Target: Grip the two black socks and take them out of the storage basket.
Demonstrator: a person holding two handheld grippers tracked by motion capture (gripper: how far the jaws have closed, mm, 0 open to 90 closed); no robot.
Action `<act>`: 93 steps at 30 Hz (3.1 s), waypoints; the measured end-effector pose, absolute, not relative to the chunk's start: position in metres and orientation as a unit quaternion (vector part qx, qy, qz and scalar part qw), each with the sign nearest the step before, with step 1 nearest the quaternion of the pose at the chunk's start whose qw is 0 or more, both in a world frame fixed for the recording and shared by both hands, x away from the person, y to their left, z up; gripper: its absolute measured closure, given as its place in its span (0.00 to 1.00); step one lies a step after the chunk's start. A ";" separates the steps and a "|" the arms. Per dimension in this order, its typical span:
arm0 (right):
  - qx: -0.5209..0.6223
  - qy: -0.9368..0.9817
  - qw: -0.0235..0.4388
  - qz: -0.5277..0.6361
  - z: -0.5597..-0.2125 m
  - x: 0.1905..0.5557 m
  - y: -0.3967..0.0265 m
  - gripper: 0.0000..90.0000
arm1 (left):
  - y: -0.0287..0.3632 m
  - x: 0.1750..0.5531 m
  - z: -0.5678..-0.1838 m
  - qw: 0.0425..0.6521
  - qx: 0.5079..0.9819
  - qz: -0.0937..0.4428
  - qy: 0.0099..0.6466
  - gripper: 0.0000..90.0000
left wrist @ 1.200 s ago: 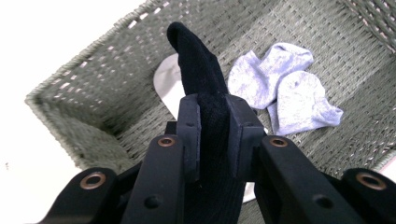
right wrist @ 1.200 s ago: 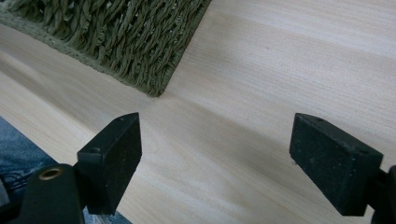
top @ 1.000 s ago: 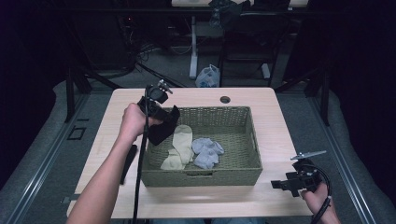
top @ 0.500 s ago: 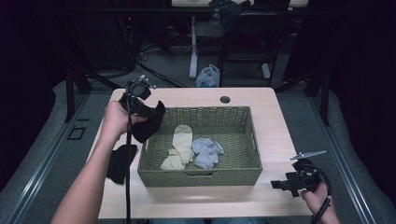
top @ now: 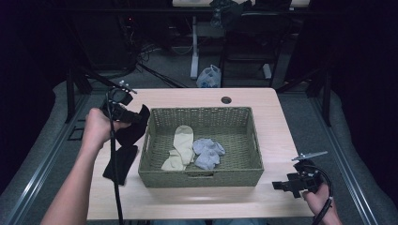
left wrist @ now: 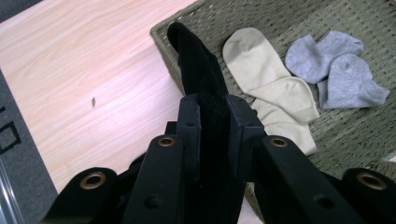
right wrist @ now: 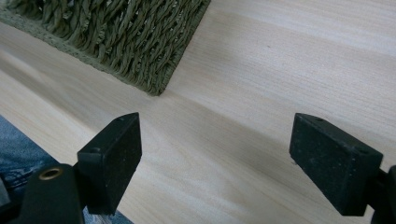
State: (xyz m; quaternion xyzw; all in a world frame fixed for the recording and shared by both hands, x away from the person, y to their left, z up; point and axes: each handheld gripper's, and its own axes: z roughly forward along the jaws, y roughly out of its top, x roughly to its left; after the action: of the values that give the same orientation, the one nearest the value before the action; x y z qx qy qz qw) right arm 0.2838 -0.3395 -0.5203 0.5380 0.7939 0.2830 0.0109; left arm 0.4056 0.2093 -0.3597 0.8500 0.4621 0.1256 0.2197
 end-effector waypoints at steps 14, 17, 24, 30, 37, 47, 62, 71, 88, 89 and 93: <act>0.538 0.795 0.013 0.281 -0.520 0.284 -0.339 0.19 | 0.246 0.388 -0.384 0.215 0.832 0.121 0.498 0.86; 0.538 0.794 0.012 0.282 -0.520 0.284 -0.339 0.19 | 0.253 0.384 -0.392 0.214 0.828 0.119 0.505 0.86; 0.538 0.795 0.013 0.281 -0.520 0.284 -0.339 0.19 | 0.262 0.377 -0.406 0.215 0.819 0.116 0.519 0.86; 0.538 0.795 0.013 0.281 -0.520 0.284 -0.339 0.19 | 0.266 0.374 -0.419 0.212 0.816 0.112 0.526 0.86; 0.537 0.795 0.013 0.281 -0.520 0.283 -0.339 0.19 | 0.272 0.370 -0.433 0.212 0.809 0.112 0.537 0.86; 0.538 0.795 0.013 0.281 -0.520 0.283 -0.339 0.19 | 0.278 0.367 -0.457 0.202 0.803 0.105 0.550 0.86; 0.539 0.795 0.013 0.280 -0.520 0.283 -0.339 0.19 | 0.286 0.367 -0.499 0.185 0.792 0.087 0.576 0.85; 0.540 0.794 0.013 0.279 -0.520 0.284 -0.339 0.19 | 0.288 0.371 -0.518 0.168 0.789 0.076 0.587 0.85; 0.537 0.795 0.015 0.281 -0.520 0.283 -0.338 0.18 | 0.291 0.348 -0.486 0.193 0.771 0.092 0.599 0.16; 0.537 0.795 0.014 0.281 -0.520 0.283 -0.338 0.18 | 0.290 0.343 -0.483 0.198 0.771 0.097 0.598 0.14; 0.536 0.796 0.015 0.282 -0.520 0.283 -0.339 0.18 | 0.286 0.328 -0.475 0.206 0.773 0.109 0.590 0.10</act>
State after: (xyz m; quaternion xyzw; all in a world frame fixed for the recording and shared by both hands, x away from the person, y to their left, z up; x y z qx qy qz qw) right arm 0.2832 -0.3387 -0.5196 0.5361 0.7956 0.2818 0.0148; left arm 0.3279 0.2863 -0.4753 0.7727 0.5904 0.1088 0.2062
